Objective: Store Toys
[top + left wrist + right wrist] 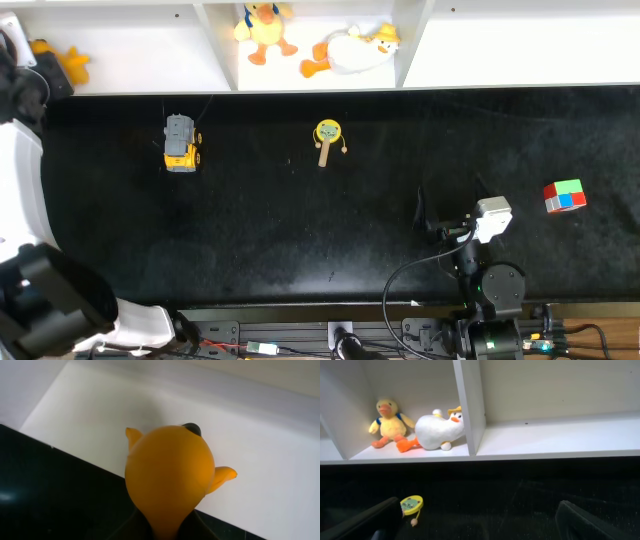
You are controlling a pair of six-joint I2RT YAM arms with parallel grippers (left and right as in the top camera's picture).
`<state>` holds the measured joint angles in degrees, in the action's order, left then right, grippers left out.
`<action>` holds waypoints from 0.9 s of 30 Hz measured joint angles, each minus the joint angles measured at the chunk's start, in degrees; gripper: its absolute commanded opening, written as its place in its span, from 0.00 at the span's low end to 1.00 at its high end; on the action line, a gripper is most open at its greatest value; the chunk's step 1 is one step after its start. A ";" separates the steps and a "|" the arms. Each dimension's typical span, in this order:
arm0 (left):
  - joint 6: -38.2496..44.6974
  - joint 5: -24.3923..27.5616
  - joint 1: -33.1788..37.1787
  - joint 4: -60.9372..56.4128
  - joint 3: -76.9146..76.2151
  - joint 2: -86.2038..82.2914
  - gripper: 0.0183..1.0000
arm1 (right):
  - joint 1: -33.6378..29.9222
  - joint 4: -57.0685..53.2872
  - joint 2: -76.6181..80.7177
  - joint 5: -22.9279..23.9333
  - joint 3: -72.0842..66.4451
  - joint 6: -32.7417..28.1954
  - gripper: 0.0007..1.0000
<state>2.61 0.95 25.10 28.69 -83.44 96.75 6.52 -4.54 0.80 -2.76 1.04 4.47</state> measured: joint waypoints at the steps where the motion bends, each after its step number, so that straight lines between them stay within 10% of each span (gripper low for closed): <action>1: -0.20 -0.04 0.00 -0.02 -0.02 0.59 0.11 | 0.00 0.00 0.00 0.02 0.00 0.00 1.00; 27: -2.99 0.63 0.00 -4.39 -1.38 4.28 0.11 | 0.00 0.00 0.00 0.02 0.00 0.00 1.00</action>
<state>-0.38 1.58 25.10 24.29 -84.82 101.03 6.52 -4.54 0.80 -2.74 1.04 4.47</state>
